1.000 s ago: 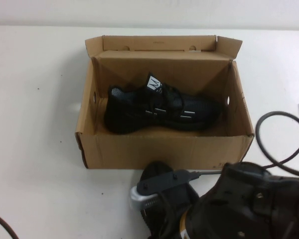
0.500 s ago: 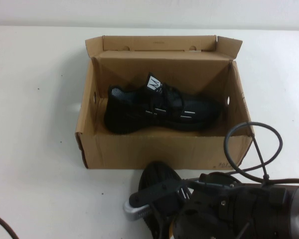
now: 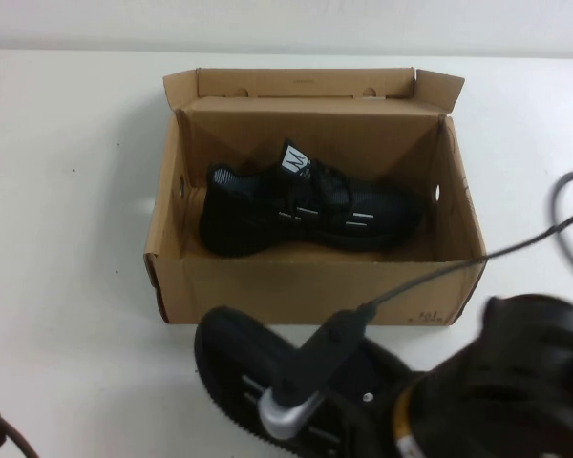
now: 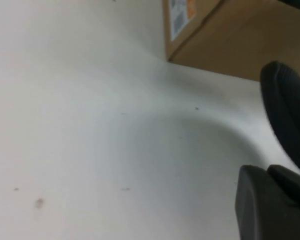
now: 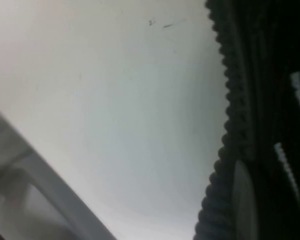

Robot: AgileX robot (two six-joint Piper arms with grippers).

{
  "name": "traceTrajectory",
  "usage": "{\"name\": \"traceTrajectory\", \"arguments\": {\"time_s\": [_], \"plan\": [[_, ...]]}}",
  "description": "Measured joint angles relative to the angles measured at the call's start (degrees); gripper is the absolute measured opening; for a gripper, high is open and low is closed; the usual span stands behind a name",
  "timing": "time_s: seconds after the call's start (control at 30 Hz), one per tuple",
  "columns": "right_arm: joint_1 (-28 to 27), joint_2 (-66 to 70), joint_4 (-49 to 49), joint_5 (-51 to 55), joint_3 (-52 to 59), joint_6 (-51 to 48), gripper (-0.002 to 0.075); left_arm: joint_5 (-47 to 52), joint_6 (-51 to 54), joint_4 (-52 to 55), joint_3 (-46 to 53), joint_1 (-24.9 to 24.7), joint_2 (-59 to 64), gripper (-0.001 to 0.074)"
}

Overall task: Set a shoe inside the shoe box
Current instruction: Pick up the shoe from the table, then hand over the shoe

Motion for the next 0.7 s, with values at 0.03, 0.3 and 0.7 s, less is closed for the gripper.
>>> {"name": "traceTrajectory", "arguments": {"time_s": [0.03,0.3,0.7], "plan": [[0.0,-1.76,-0.83,1.02,0.0,-2.14,0.0011,0.1,0.22,-0.93,0.0,0.0,0.0,-0.0003],[0.0,-12.84,-12.99,4.75,0.13,-15.5,0.001,0.1,6.04,-5.88,0.0,0.0,0.0,-0.0003],[0.0,-14.97,-20.21,5.7,0.22,-32.8,0.001,2.1,23.84,-29.06,0.0,0.0,11.75,-0.0003]]}}
